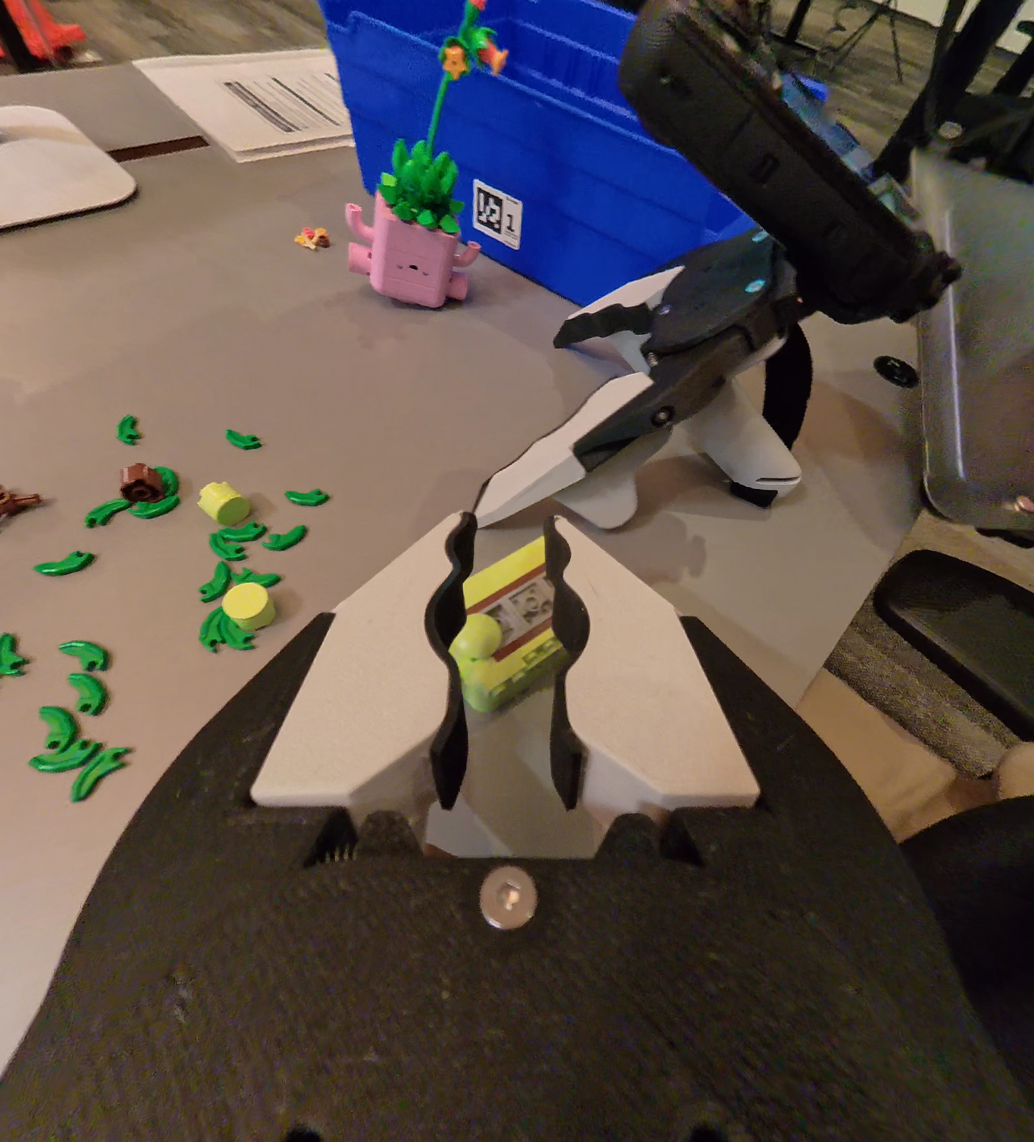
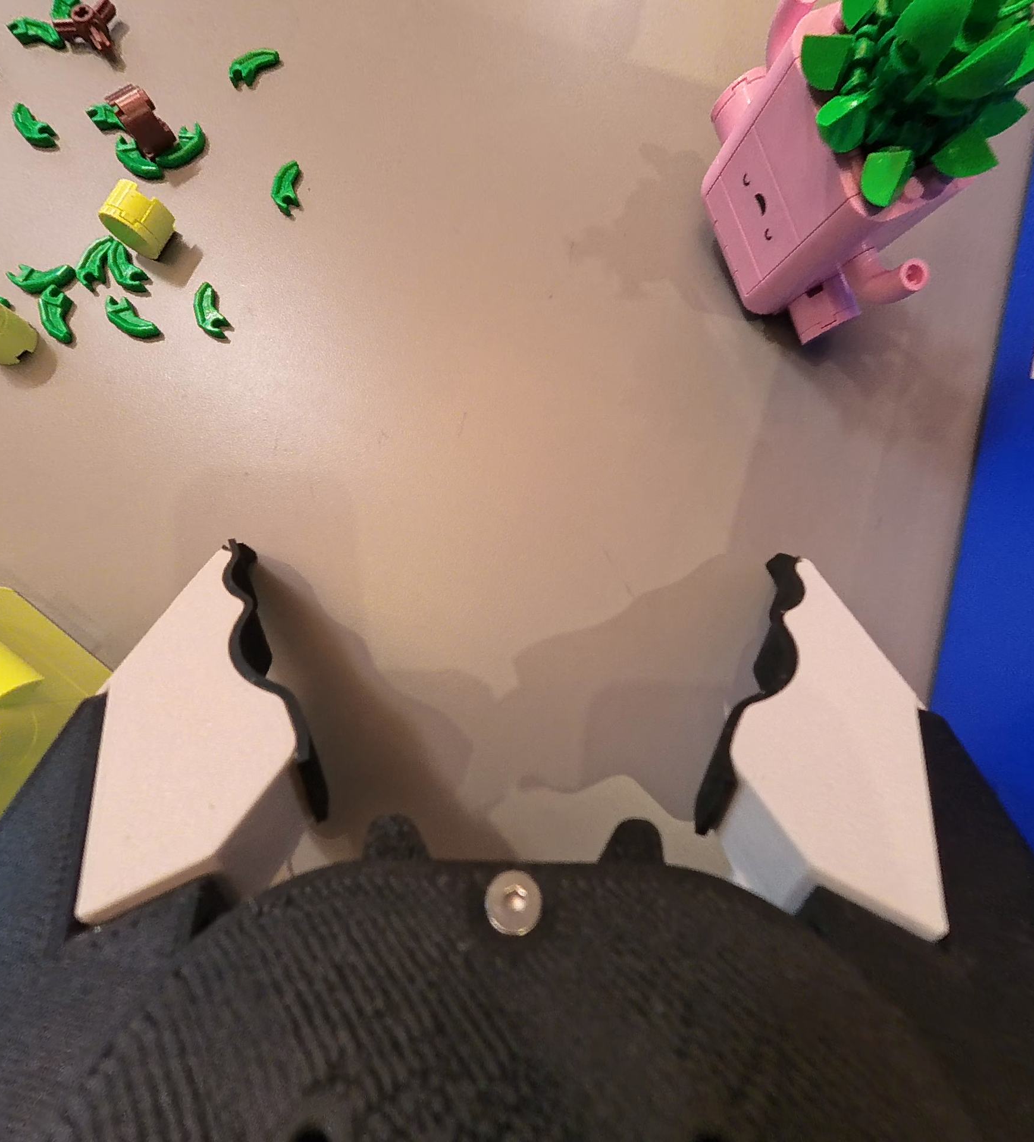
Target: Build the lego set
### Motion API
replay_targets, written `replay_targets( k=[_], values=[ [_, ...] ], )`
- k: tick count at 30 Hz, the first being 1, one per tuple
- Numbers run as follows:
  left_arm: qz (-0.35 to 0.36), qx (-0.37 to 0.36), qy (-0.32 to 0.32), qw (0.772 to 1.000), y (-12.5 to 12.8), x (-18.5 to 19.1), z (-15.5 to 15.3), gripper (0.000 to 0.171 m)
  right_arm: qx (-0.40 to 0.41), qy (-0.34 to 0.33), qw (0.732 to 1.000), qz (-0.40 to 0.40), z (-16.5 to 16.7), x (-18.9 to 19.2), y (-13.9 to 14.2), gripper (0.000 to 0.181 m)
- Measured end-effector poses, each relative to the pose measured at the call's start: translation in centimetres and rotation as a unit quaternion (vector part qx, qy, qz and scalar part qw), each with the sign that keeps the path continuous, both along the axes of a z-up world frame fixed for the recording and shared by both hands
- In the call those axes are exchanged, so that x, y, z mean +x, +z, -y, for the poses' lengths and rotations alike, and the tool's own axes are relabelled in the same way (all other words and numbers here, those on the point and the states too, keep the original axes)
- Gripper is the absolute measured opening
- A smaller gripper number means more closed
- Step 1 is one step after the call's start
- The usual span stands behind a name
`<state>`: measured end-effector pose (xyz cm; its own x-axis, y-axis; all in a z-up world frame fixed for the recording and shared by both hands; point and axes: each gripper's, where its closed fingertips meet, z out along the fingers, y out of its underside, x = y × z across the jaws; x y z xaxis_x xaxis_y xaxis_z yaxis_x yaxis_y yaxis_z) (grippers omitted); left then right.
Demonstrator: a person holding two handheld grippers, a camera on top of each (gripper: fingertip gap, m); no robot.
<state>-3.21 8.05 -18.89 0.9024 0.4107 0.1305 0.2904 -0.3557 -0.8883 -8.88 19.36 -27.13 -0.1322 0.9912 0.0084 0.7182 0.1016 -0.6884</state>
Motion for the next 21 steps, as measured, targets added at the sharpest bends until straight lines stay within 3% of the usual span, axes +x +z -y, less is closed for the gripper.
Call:
replay_targets(
  k=[7,21],
  values=[
    [0.004,0.018,0.021,1.0,1.1,-1.1,1.2,0.022,0.0,0.0,1.0,0.0,0.0,0.0,0.0,0.159],
    [0.016,0.019,0.009,1.0,-0.3,-0.8,1.0,0.022,0.0,0.0,1.0,0.0,0.0,0.0,0.0,0.159]
  ],
)
